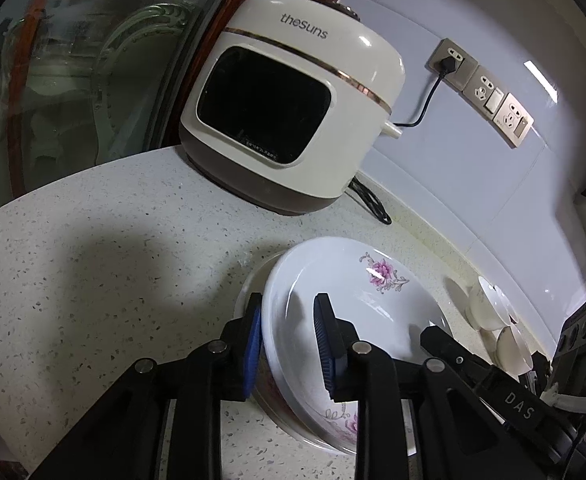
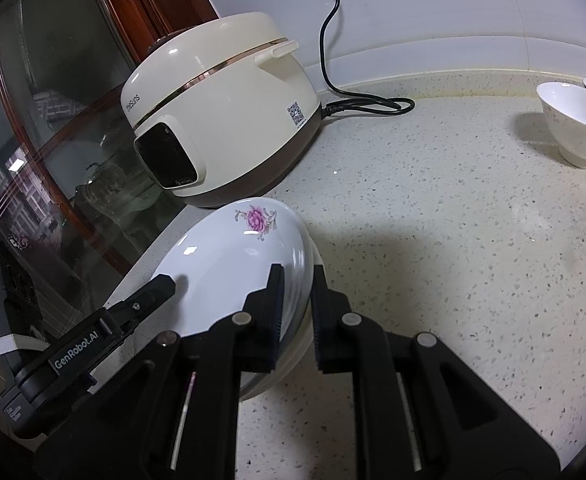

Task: Organize plates and bowls
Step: 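Lower the plate onto the stack and open both tools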

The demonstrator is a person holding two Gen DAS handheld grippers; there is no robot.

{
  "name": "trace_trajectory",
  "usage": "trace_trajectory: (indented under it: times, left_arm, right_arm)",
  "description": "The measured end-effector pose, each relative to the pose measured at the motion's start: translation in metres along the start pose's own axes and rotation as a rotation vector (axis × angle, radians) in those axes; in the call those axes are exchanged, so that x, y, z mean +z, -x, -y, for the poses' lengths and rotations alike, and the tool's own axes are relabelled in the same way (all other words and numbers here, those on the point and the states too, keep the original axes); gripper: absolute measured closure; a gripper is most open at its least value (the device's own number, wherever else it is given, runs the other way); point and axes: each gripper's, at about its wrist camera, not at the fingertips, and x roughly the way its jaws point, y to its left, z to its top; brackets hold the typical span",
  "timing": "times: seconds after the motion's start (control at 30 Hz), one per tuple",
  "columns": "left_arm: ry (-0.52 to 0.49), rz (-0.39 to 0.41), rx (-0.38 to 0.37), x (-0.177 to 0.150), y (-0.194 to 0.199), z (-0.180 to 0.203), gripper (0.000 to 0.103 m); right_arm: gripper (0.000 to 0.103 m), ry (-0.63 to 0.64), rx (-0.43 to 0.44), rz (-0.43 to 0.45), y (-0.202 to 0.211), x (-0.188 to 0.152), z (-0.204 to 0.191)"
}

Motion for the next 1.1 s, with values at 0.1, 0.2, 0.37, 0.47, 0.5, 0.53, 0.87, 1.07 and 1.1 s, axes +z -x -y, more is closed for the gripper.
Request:
trace_trajectory:
  times: [0.1,0.2,0.37,0.47,0.5,0.53,0.87,1.07,1.1]
  left_arm:
    - [-0.003,0.005,-0.002,0.001,0.001,0.000,0.073]
    - [-0.011,0.001,0.001,0.001,0.000,0.001,0.071]
    - [0.000,0.011,-0.007,0.002,0.002,-0.002,0.069]
    - [0.029,0.028,-0.018,0.002,0.005,-0.007,0.063]
    - [0.039,0.036,-0.023,0.002,0.006,-0.008,0.059]
    - [0.053,0.053,-0.030,0.002,0.009,-0.010,0.054]
    - [0.118,0.158,-0.077,0.000,0.025,-0.020,0.028]
    - [0.125,0.165,-0.070,-0.001,0.026,-0.020,0.020]
    - [0.124,0.163,-0.068,-0.001,0.026,-0.020,0.020]
  right_arm:
    - [0.083,0.003,-0.010,0.002,0.001,0.000,0.000]
    - [0.082,-0.004,-0.025,-0.005,-0.001,0.000,0.001]
    - [0.054,0.038,-0.009,-0.029,-0.006,0.001,-0.007]
    - [0.050,0.096,-0.031,-0.035,-0.009,-0.001,-0.022]
    - [0.050,0.097,-0.032,-0.035,-0.010,-0.001,-0.024]
    - [0.050,0.100,-0.030,-0.035,-0.011,-0.001,-0.027]
    - [0.025,0.270,-0.116,0.065,-0.001,-0.008,-0.061]
    - [0.021,0.057,-0.064,0.081,0.011,-0.002,-0.020]
    - [0.021,0.019,-0.059,0.090,0.015,-0.003,-0.011]
